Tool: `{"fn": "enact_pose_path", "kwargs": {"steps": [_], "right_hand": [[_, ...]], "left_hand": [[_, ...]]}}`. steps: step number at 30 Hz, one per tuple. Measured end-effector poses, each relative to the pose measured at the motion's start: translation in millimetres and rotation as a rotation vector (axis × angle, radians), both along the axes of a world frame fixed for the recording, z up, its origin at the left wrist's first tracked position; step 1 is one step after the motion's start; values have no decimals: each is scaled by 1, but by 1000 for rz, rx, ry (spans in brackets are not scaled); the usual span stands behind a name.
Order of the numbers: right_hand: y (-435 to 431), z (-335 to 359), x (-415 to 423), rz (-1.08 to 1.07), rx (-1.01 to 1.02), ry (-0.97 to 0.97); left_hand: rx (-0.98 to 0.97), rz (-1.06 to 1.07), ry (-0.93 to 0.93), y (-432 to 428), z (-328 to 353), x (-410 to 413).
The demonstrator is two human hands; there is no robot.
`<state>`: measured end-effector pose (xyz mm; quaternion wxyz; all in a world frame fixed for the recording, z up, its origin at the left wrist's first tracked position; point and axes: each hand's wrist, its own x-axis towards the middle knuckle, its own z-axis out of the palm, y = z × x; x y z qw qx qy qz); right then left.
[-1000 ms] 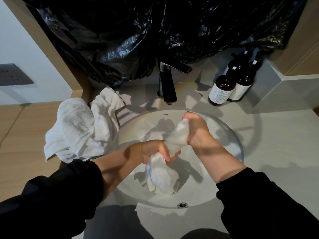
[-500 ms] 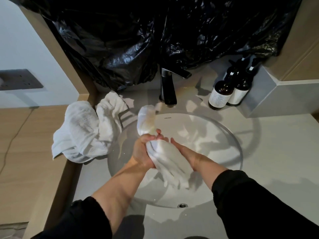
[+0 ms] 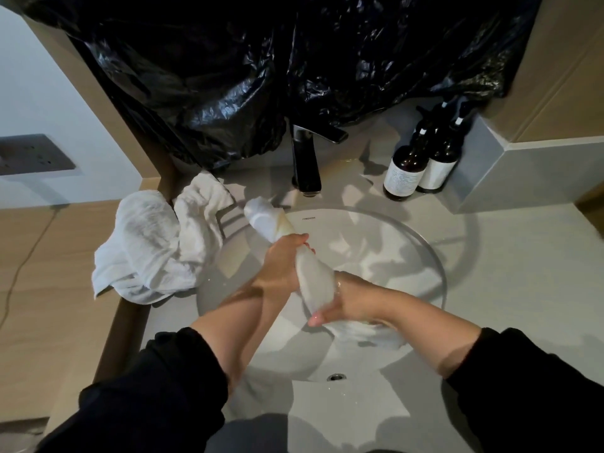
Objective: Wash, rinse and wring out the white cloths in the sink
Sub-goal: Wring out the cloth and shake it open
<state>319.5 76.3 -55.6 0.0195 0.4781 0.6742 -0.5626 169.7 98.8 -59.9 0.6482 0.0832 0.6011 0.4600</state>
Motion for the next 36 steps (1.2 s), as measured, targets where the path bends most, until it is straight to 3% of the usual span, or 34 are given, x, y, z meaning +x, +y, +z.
{"fn": "enact_pose_path", "kwargs": {"steps": [4,6,8,9,10,11,12,13,15,16,18,19,21,25,29,32,36], "right_hand": [[-6,-7,-8,92,408,-493],[-6,-15,-8,97,612,-577],[0,-24,-5,148,709,-638],[5,-25,-3,181,727,-664],[8,-22,-2,206,736,-676],[12,-17,0,218,728,-677],[14,-11,1,232,699,-658],[15,-1,4,241,637,-618],[20,18,16,177,484,-489],[24,27,23,127,420,-422],[39,37,33,98,378,-355],[45,39,35,110,372,-343],[52,40,36,106,347,-308],[55,44,37,25,216,-104],[51,50,34,63,7,60],[52,51,31,131,14,-20],[47,49,24,262,159,-312]], "left_hand": [[6,55,1,-1,-9,13],[34,34,-6,-10,-4,20],[-6,-49,199,-12,-8,22],[-35,-46,202,-12,-7,29],[106,-102,245,-29,-14,18],[42,-176,325,-33,-23,6],[193,-295,170,-42,-32,6],[218,-430,132,-48,-35,1],[167,-693,435,-47,2,-13],[141,-696,626,-41,14,-9],[165,-784,712,-42,23,-26],[137,-762,868,-39,23,-27],[358,-767,1335,-42,24,-31],[639,-909,1480,-41,11,-9],[750,-637,1390,-19,2,-3],[778,-784,1528,-11,8,-11],[594,-1343,1770,4,24,-7]]}}
